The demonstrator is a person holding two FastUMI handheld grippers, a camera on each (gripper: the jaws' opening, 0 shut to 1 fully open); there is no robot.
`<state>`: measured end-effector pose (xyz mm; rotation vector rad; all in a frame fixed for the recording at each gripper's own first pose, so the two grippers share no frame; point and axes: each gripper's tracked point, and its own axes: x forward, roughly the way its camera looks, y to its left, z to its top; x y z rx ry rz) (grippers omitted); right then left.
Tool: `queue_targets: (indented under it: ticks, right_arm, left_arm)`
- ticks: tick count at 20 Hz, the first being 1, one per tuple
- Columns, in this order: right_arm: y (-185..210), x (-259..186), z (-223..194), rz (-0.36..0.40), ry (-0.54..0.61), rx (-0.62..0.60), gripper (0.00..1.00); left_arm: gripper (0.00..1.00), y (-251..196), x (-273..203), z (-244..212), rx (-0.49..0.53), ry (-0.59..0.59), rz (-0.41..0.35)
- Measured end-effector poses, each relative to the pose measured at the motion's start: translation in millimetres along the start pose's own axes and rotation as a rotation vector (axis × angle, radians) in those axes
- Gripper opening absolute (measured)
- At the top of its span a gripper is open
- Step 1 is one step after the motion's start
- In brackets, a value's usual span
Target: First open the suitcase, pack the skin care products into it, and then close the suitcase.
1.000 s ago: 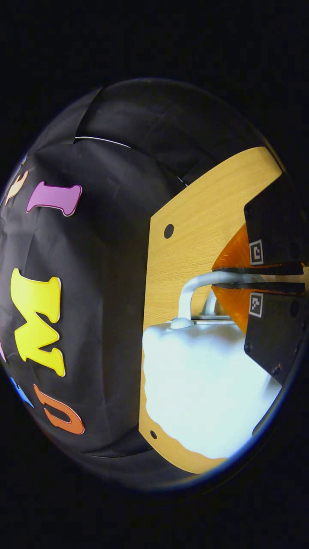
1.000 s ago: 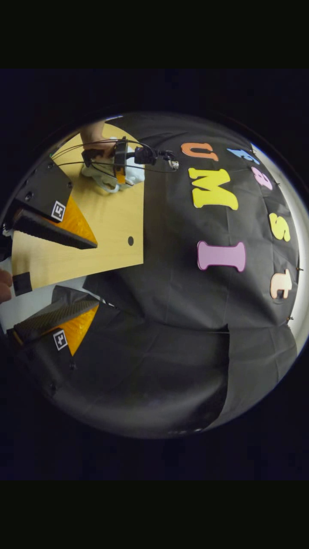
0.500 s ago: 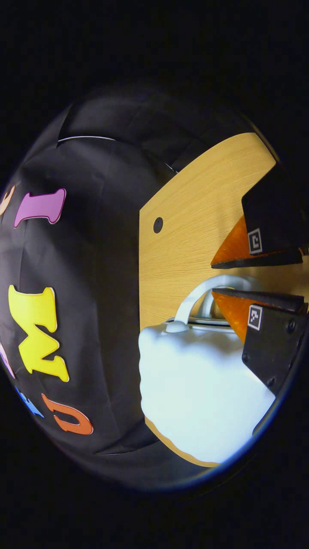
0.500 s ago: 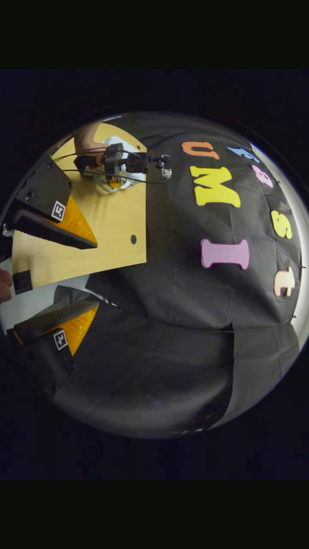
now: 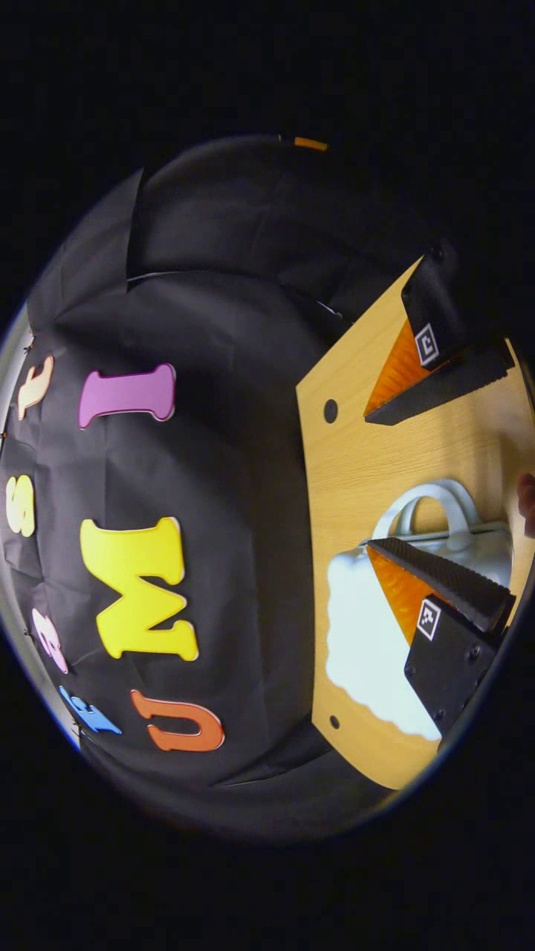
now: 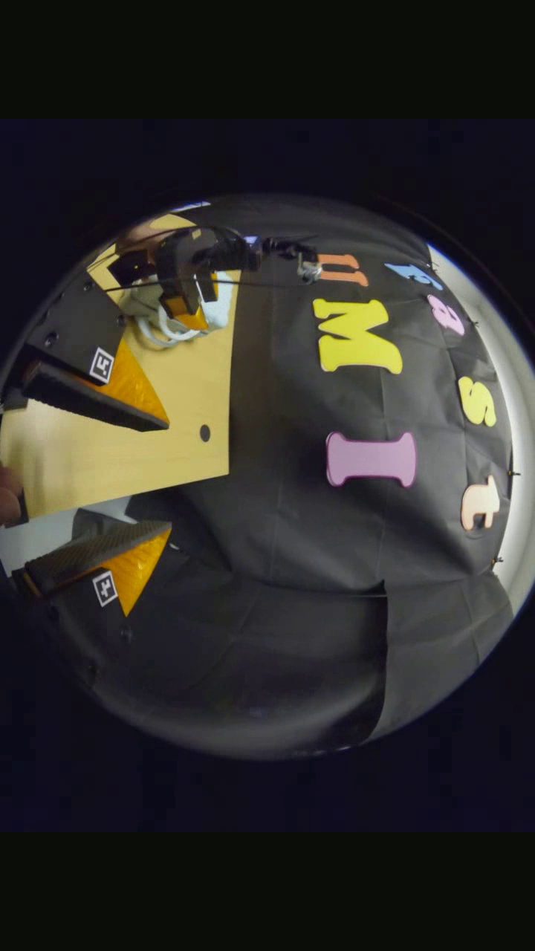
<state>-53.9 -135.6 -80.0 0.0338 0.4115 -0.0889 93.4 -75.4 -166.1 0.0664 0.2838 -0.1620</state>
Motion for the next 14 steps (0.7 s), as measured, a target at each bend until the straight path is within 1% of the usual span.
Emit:
queue_targets:
  ticks: [3,5,9,12,14]
  right_arm:
    - [39.5,13.8,24.9,0.065,-0.071,-0.002,0.73]
    - [63.9,18.2,42.8,0.096,-0.119,-0.014,0.74]
    - [109.8,15.9,68.4,0.158,-0.2,-0.03,0.74]
    - [128.3,10.0,80.2,0.163,-0.246,-0.024,0.73]
    - [134.5,6.9,87.0,0.152,-0.28,-0.026,0.72]
  left_arm:
    - [0.97,23.3,-38.4,49.3,-0.053,-0.105,0.039]
    - [0.97,36.1,-66.8,72.0,-0.095,-0.154,0.06]
    - [0.97,67.0,-98.1,89.4,-0.13,-0.196,0.098]
    - [0.96,85.2,-111.6,95.2,-0.119,-0.227,0.123]
    - [0.97,93.1,-118.7,98.3,-0.121,-0.248,0.146]
